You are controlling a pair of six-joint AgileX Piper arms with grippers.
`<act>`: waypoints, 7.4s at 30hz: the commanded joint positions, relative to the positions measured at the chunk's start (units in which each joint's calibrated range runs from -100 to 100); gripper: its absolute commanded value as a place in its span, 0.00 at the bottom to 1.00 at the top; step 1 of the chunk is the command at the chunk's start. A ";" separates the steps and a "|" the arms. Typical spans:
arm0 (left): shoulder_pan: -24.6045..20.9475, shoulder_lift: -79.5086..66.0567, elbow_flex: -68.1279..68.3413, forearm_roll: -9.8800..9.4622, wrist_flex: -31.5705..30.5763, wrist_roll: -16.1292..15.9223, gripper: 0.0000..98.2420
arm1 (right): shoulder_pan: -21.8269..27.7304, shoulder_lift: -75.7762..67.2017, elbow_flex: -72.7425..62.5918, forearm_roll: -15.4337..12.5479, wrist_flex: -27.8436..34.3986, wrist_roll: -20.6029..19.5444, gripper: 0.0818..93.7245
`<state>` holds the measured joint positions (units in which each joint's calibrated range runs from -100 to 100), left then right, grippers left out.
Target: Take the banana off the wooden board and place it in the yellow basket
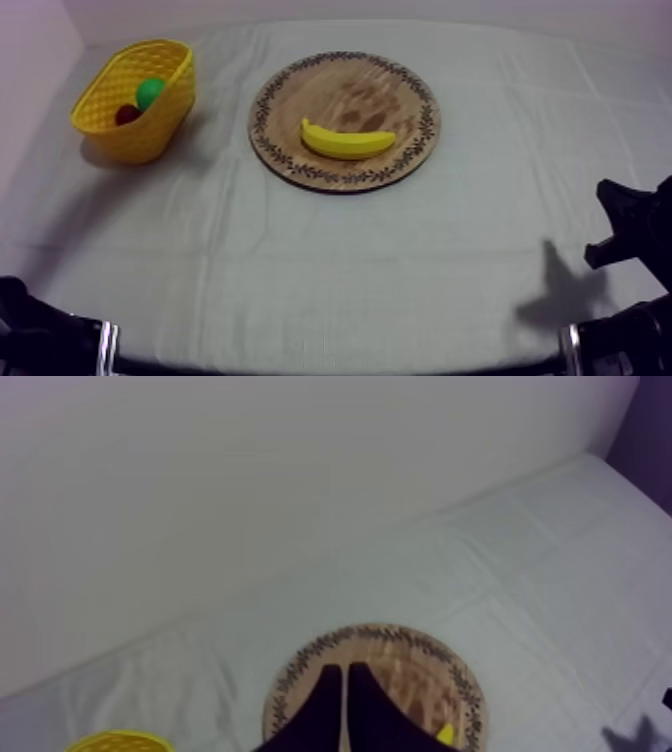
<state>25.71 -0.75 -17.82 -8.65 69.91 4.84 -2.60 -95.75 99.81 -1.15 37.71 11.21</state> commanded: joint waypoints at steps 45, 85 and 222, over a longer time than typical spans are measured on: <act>6.69 25.73 2.78 -5.46 1.32 -22.18 0.14 | 0.00 0.00 -0.03 0.00 0.03 0.00 0.00; 8.22 33.03 3.66 -6.12 10.82 -25.05 0.77 | 0.00 0.00 -0.03 0.00 0.03 0.00 0.00; -23.64 31.31 2.77 -2.39 18.96 -3.96 0.37 | 0.00 0.00 -0.03 0.00 0.03 0.00 0.00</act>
<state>2.15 30.38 -15.26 -11.05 89.00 0.86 -2.60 -95.75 99.81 -1.15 37.75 11.07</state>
